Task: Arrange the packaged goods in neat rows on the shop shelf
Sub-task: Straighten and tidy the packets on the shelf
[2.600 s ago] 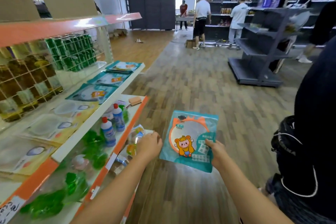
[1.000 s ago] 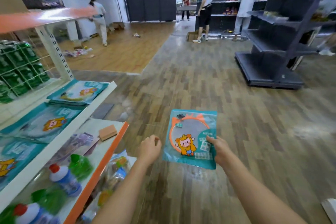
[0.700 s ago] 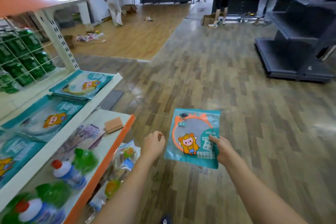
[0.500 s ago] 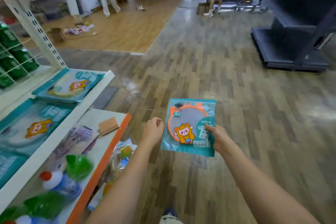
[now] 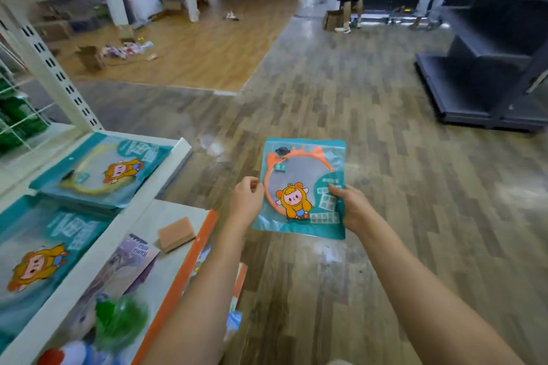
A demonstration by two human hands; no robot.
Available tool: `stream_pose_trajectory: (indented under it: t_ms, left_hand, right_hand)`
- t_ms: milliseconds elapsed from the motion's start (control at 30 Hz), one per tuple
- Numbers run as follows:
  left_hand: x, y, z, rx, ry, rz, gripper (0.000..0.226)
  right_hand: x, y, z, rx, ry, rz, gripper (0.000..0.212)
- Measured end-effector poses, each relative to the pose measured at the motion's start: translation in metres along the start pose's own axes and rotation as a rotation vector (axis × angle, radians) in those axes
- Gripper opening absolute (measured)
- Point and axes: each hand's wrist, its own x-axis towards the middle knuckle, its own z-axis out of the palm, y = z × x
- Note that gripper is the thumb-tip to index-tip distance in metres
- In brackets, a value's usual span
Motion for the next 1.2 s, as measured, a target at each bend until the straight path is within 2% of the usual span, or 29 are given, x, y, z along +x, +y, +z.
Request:
stream_pose_trajectory:
  t_ms: [200, 567, 700, 833, 1033, 1200]
  left_hand:
    - [0.027, -0.008, -0.015, -0.144, -0.036, -0.144, 0.032]
    - [0.088, 0.017, -0.048, -0.602, 0.117, -0.311, 0.028]
    - [0.108, 0.024, -0.057, -0.699, 0.237, -0.326, 0.035]
    - [0.110, 0.026, -0.065, -0.766, 0.327, -0.346, 0.030]
    - [0.091, 0.006, -0.081, -0.801, 0.513, -0.389, 0.024]
    - [0.059, -0.014, -0.100, -0.830, 0.663, -0.459, 0.022]
  right_hand:
    - [0.042, -0.007, 0.030, -0.102, -0.116, 0.059, 0.004]
    - [0.123, -0.082, 0.100, -0.271, -0.396, 0.067, 0.004]
    - [0.147, -0.108, 0.122, -0.325, -0.500, 0.083, 0.007]
    - [0.165, -0.121, 0.141, -0.369, -0.550, 0.056, 0.018]
    - [0.181, -0.109, 0.179, -0.447, -0.549, -0.056, 0.027]
    - [0.175, -0.091, 0.224, -0.581, -0.634, -0.175, 0.023]
